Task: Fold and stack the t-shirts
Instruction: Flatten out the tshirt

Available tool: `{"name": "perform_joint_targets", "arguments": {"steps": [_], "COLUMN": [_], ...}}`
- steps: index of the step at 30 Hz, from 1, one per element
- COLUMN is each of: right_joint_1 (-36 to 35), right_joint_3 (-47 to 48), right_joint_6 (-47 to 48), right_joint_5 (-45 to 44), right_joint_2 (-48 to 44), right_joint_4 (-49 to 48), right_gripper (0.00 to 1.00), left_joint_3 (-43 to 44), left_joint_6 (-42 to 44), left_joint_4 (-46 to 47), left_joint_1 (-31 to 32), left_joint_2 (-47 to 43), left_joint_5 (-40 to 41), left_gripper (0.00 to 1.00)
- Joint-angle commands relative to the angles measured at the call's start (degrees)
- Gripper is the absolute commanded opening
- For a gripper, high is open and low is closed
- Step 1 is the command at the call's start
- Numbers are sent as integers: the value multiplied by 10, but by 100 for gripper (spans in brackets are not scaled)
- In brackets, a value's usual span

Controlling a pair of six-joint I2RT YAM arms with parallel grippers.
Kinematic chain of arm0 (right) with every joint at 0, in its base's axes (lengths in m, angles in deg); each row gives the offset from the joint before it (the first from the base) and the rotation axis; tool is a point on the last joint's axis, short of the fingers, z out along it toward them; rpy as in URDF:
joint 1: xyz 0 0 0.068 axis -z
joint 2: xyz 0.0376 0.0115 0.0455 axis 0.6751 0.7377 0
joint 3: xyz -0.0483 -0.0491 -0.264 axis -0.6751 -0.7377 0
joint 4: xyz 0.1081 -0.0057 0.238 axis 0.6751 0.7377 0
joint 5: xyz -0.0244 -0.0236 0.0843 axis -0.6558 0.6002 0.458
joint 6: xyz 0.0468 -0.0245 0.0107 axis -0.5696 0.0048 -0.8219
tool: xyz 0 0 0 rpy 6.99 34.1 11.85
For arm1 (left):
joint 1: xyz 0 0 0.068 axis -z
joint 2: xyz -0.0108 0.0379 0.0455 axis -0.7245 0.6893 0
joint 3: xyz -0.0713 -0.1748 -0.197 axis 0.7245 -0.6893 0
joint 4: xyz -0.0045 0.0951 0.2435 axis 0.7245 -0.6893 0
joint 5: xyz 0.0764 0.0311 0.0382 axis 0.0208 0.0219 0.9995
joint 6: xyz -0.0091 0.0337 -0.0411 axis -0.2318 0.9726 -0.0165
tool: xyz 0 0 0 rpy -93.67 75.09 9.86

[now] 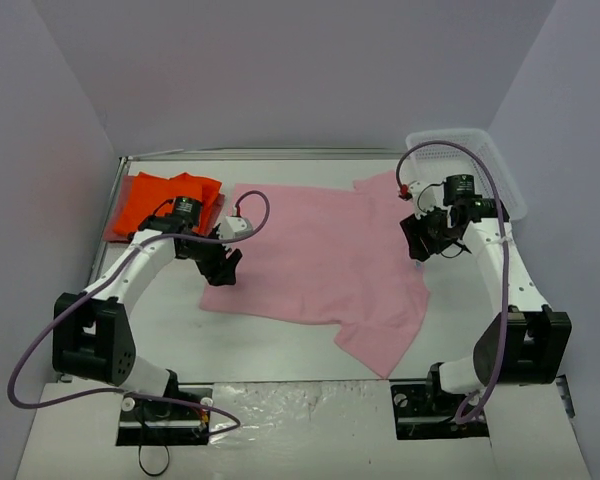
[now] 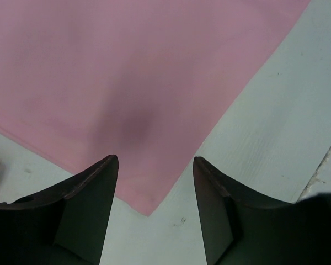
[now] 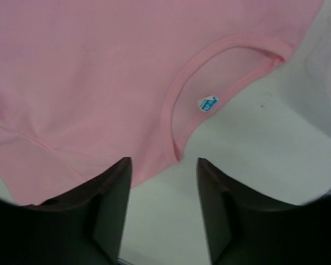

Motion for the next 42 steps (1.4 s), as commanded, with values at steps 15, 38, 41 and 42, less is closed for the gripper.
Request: {"name": "perform_joint_targets", "arguments": {"steps": [15,38,41,42], "right_joint_1": [-40,-58,-60,-60], "right_joint_3": [127,329,348,355], "right_joint_6": [-41,-65,-65,-65], "right_joint_5": [-59,-97,-102,-102], "right_joint_2": [318,511,532,544], "right_joint_4": [-70,-56,-56,-56], "right_gripper": [0,0,0,0], "left_joint_3": [-53,-67,-69,-69], "left_joint_6": [-45,-57,-57,-59], "left_joint_4": [76,93,97,98], "left_joint_1": [1,-70,-76,-77], "left_joint_2": [-31,-79,-83,-83], "left_joint_5": [63,49,51,54], "left_gripper": [56,60,60,60]}}
